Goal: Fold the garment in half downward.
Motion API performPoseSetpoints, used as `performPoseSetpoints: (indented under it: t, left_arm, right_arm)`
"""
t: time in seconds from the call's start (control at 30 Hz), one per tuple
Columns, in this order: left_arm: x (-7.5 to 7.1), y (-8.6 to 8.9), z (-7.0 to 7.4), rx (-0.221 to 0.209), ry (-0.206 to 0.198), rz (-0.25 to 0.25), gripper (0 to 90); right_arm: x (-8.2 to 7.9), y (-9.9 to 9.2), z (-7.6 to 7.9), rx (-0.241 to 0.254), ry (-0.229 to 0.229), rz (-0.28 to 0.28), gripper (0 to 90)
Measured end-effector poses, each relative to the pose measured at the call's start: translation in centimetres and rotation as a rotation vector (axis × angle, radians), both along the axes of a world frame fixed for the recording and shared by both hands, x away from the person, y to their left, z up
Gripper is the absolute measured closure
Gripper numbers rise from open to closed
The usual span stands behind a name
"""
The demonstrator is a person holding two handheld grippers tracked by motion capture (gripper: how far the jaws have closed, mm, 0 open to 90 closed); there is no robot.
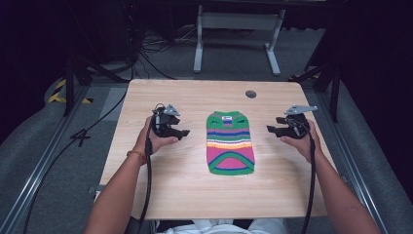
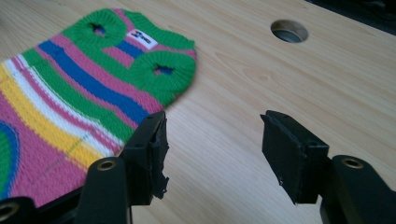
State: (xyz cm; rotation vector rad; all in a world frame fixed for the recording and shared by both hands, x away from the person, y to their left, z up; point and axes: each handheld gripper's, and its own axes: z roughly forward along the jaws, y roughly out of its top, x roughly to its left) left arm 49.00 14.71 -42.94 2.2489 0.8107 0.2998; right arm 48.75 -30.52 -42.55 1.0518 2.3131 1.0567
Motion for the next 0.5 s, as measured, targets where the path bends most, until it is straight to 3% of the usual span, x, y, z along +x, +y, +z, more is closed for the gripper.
performPoseSetpoints:
  t: [0.3,0.37,0.5]
  left_arm:
    - [3.0,-3.2,-0.5,-0.015,0.010,-0.004,40.9]
    - [3.9,-3.9,-0.6,0.002,0.009,0.003,42.3]
    - [5.5,-5.2,-0.9,-0.002,0.025,0.022,44.1]
  right_arm:
    - [2.8,3.4,0.4,0.017,0.005,0.038,44.2]
    - [3.5,4.2,0.3,0.008,0.014,0.047,45.8]
    - [4.9,5.6,0.0,-0.007,0.028,0.058,50.3]
